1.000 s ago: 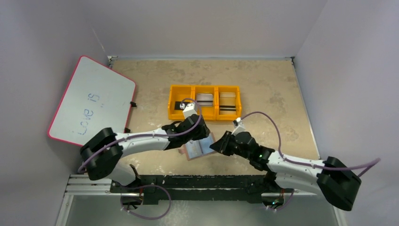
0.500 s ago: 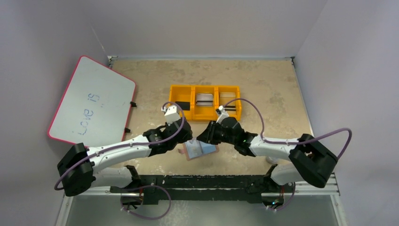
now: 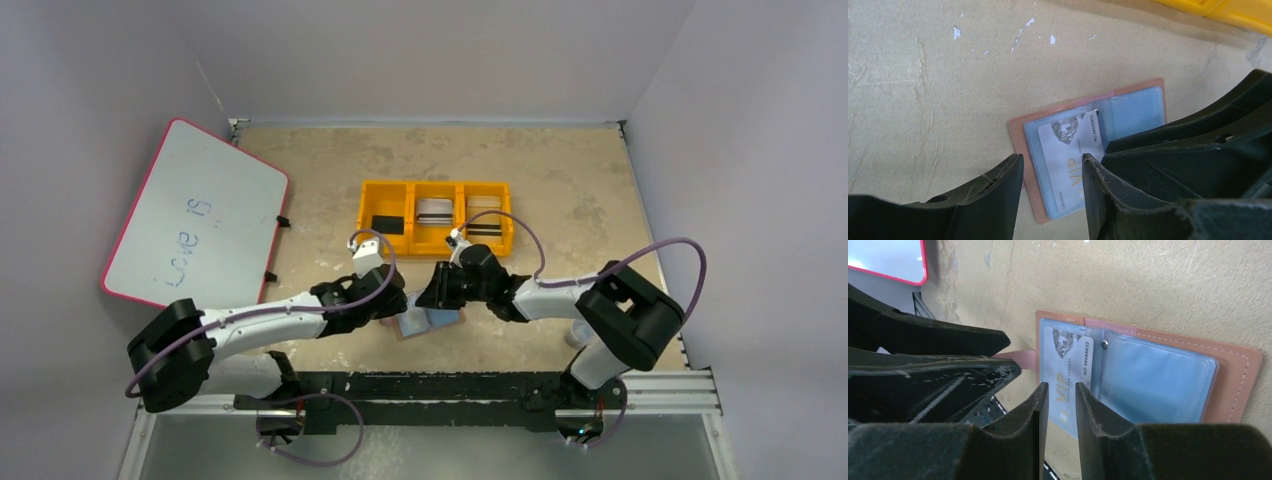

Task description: Take the credit cards out of the card holder

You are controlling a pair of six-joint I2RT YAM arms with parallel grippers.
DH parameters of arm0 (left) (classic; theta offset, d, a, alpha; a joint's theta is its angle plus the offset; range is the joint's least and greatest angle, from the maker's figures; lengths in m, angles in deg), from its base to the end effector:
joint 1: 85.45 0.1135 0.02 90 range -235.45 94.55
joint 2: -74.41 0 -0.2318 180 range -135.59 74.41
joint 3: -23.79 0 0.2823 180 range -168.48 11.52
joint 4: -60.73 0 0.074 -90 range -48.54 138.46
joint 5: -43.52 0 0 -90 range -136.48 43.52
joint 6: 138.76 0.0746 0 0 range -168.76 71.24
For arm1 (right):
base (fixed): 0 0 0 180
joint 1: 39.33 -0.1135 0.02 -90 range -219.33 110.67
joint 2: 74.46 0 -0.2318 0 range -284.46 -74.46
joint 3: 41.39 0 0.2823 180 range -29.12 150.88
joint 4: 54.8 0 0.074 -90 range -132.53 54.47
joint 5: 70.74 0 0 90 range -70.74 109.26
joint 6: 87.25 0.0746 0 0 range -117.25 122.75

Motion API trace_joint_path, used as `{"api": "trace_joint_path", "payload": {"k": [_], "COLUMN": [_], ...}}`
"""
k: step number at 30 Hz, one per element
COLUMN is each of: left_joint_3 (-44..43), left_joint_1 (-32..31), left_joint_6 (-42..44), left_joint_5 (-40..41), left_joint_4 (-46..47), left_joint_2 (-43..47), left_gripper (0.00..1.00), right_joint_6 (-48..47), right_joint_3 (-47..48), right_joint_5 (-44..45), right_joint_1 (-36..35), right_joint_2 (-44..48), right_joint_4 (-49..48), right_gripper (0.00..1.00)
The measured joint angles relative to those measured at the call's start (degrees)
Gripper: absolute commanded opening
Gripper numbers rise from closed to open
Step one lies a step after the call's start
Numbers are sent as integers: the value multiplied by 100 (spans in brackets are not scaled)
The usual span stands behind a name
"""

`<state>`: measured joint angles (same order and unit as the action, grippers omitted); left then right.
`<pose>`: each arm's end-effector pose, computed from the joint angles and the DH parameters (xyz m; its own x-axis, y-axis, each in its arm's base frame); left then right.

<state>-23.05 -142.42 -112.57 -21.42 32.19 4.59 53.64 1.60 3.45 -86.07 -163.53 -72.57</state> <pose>0.1835 -0.2243 0.1100 -0.7409 -0.3517 -0.5722 -0.1111 0.9044 -0.4120 0.2185 0.2618 0.0728 -0.8763 0.1582 -0.4551 -0.2935 0.5737 0.7646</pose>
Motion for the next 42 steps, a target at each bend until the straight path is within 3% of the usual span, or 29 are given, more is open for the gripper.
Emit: {"api": "trace_joint_path", "payload": {"k": [8, 15, 21, 32, 42], "left_joint_3": [31, 35, 39, -254, -404], "left_joint_1": [2, 0, -4, -26, -170], "left_joint_6": [195, 363, 365, 409, 485], "left_joint_5": [-116, -319, -295, 76, 369], "left_joint_4": [22, 28, 144, 48, 15], "left_joint_2": [-286, -640, -820, -1213, -1392], "left_gripper": [46, 36, 28, 13, 6], "right_joint_6": [-264, -365, -310, 479, 1827], "right_joint_3": [225, 240, 251, -490, -1086], "right_joint_5": [190, 223, -61, -197, -348], "right_joint_1": [0, 9, 55, 133, 186], "right_joint_2": [-28, -251, -531, -555, -1145], "right_joint_4": [490, 527, 68, -1132, -2909], "right_gripper": [30, 26, 22, 3, 17]}}
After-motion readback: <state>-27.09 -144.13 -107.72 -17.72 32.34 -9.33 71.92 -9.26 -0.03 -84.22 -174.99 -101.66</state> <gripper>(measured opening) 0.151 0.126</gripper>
